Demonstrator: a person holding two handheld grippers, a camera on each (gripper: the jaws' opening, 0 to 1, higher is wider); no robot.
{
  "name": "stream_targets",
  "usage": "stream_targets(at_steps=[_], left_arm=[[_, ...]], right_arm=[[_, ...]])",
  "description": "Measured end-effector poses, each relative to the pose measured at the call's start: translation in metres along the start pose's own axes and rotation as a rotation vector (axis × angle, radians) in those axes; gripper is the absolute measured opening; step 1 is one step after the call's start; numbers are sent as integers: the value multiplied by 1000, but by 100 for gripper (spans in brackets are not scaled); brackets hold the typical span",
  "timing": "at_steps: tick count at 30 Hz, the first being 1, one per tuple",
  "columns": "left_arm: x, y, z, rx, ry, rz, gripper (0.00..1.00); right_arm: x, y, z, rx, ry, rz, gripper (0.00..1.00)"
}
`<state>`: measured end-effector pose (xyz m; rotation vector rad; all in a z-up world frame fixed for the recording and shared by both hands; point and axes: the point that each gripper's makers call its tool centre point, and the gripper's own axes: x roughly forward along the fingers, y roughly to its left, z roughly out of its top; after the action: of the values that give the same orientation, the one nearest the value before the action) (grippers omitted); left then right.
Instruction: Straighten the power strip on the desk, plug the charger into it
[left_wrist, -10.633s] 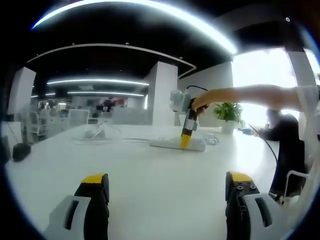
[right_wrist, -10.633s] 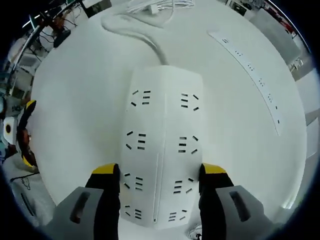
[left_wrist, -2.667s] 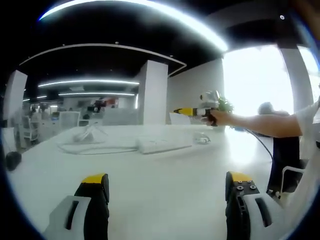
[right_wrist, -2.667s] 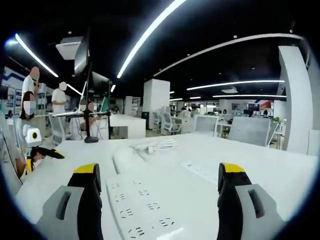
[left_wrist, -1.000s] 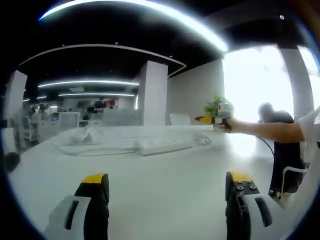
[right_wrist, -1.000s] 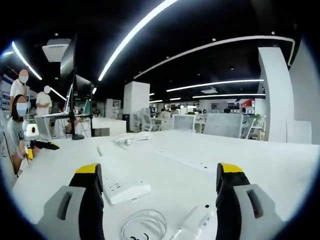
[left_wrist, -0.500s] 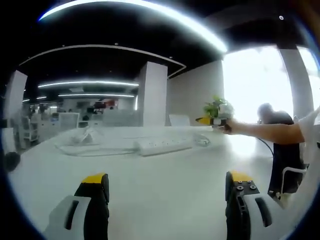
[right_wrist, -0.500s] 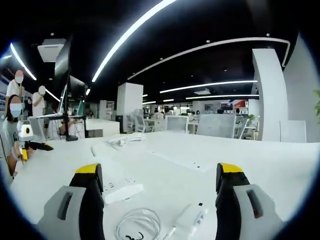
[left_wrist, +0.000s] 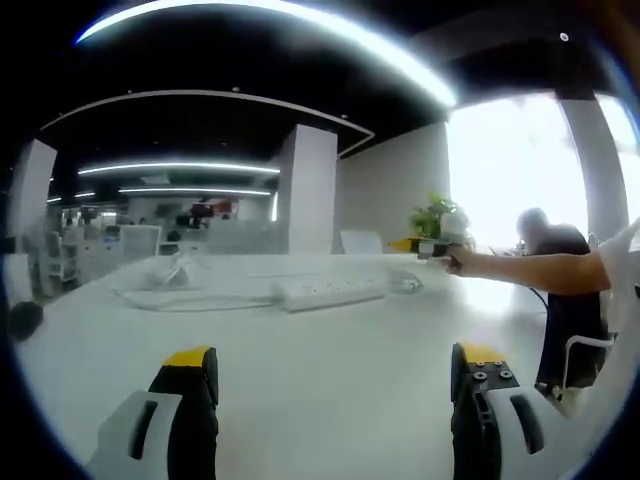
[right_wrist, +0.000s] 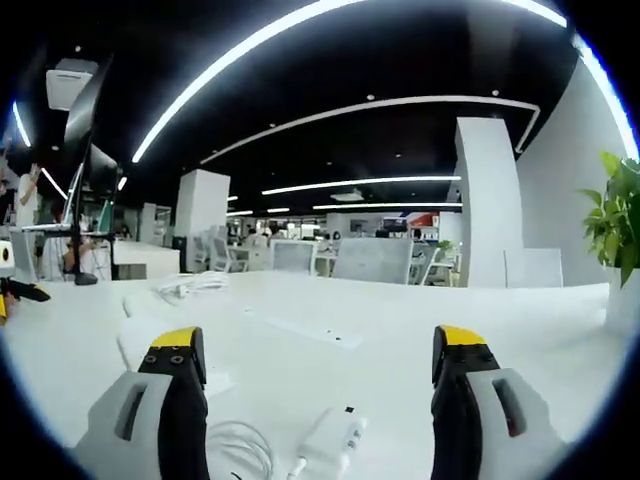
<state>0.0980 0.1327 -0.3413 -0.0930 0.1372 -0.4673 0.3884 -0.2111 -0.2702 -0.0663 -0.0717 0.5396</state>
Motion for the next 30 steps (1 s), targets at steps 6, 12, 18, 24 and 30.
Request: stream_targets(at_steps=[6, 12, 18, 24, 30], left_arm=[[0, -1, -2, -6, 2, -2, 99], [1, -3, -1, -9, -3, -7, 99], [0, -3, -1, -10, -8, -9, 99], [-1, -2, -1, -13, -11, -9, 99], [-2, -3, -2, -16, -11, -11, 99]], right_arm=[[0, -3, -7, -9, 23, -22, 90], [1, -12, -11, -21, 16, -118, 94], [-3, -23, -17, 7, 4, -206, 89], [-5, -25, -23, 24, 11, -253, 89], [-5, -34, -25, 39, 25, -335, 88]])
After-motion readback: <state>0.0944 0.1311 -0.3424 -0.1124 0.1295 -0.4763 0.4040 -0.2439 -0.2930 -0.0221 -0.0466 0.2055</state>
